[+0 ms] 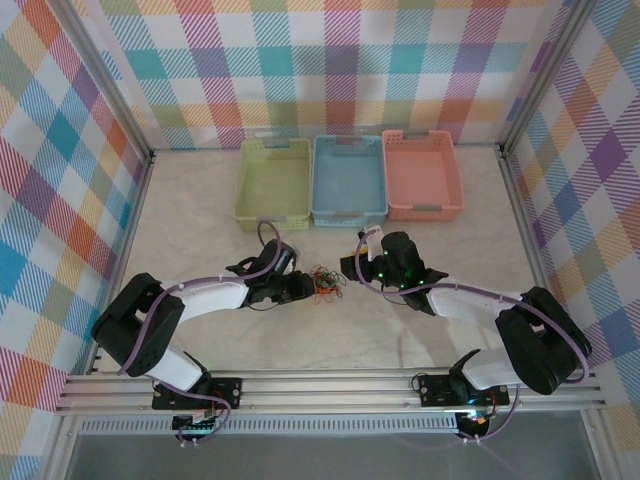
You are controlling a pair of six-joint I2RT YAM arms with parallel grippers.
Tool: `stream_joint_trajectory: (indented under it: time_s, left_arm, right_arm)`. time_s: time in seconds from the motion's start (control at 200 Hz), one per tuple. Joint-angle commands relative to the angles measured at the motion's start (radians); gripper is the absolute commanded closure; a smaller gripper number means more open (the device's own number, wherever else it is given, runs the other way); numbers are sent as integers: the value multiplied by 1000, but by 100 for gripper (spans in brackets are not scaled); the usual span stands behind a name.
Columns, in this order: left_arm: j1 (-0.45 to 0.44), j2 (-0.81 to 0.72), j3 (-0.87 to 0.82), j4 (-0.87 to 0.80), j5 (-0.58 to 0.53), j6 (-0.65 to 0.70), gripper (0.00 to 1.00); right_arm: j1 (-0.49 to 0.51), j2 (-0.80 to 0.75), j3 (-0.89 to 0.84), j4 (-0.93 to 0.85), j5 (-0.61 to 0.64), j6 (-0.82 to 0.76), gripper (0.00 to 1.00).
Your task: Untangle the cables
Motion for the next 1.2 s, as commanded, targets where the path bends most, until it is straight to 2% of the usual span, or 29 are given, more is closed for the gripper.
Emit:
stream_joint_trajectory:
  time_s: [0.0, 0.31, 0.465, 0.635, 0.84, 0.975, 1.195]
  left_arm:
    - [-7, 11, 29, 15, 0, -21, 71]
    - [-8, 15, 24, 19, -4, -31, 85]
    - [-8, -14, 27, -3, -10, -14, 100]
    - [-11, -121, 77, -157, -20, 68, 100]
    - [-11, -286, 150, -379, -32, 181, 100]
    - [-11, -330, 202, -450, 21, 246, 100]
    - [-11, -353, 240, -470, 97, 329, 100]
  right_arm:
    - [-6, 7, 28, 9, -16, 13, 55]
    - [-7, 8, 32, 6, -16, 11, 55]
    - [-6, 7, 32, 6, -18, 10, 55]
    - [-7, -3, 22, 14, -16, 8, 55]
    - [-7, -16, 9, 47, -72, -11, 55]
    - [-7, -45, -21, 121, -173, -30, 53]
    - [2, -67, -85, 315, -372, -124, 41]
